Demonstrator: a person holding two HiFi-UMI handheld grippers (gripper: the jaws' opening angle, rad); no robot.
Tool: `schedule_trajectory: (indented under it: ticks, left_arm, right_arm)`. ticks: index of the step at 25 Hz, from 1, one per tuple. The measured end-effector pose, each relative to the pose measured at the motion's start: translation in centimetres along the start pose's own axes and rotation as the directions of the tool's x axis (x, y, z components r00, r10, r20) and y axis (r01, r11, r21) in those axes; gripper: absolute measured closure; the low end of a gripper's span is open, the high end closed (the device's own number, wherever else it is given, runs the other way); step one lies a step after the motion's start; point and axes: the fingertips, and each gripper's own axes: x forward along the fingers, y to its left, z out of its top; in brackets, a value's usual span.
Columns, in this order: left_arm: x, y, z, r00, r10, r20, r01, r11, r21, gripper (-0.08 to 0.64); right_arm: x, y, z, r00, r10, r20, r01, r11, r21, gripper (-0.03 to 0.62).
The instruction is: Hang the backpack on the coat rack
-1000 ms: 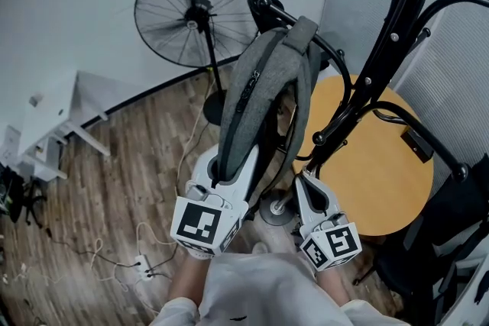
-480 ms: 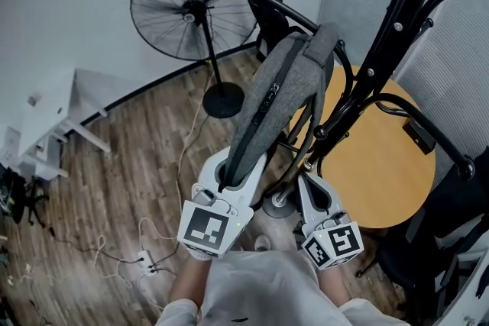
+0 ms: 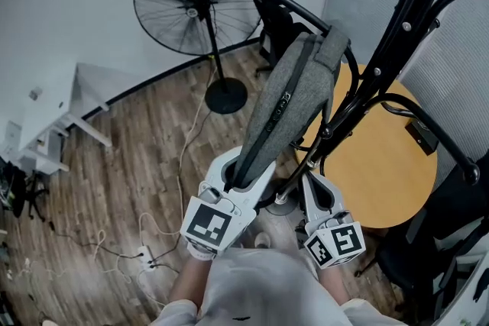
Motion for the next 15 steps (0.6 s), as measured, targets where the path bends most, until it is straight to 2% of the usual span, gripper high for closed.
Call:
schedule_trajectory:
  ticks: [6,9,12,15]
  left_arm:
    - [-0.2,-1.2,-0.7,0.998,-0.057,0.006,0.057,0.996,-0.062,0.352]
    - [-0.4,-1.6,-2.1,0.998,-0.065,-0.026,0.061,0.988,-0.144,0.304]
    - [-0.8,-1.8,-3.4,0.996,-0.071,-0.053,0.061,0.982,-0.177,0.290]
    - [-1.5,-1.2,-3.5,0.998,-0.046,-0.047,0.034,0.974,-0.223,0.290]
  right_arm:
    - [0.6,0.8,0.3,1.000,0.023,0.001,-0.023,1.000,-0.005,0.591]
    - [0.6,0.9,0.3,1.000,0.022,0.001,-0.022,1.000,-0.009,0.591]
    - [0.7,0.6,0.0,1.000,0.011,-0.004,-0.011,1.000,-0.006,0.591]
    - [0.7,0.3,0.0,1.000,0.005,-0.007,-0.005,1.000,-0.006,0.591]
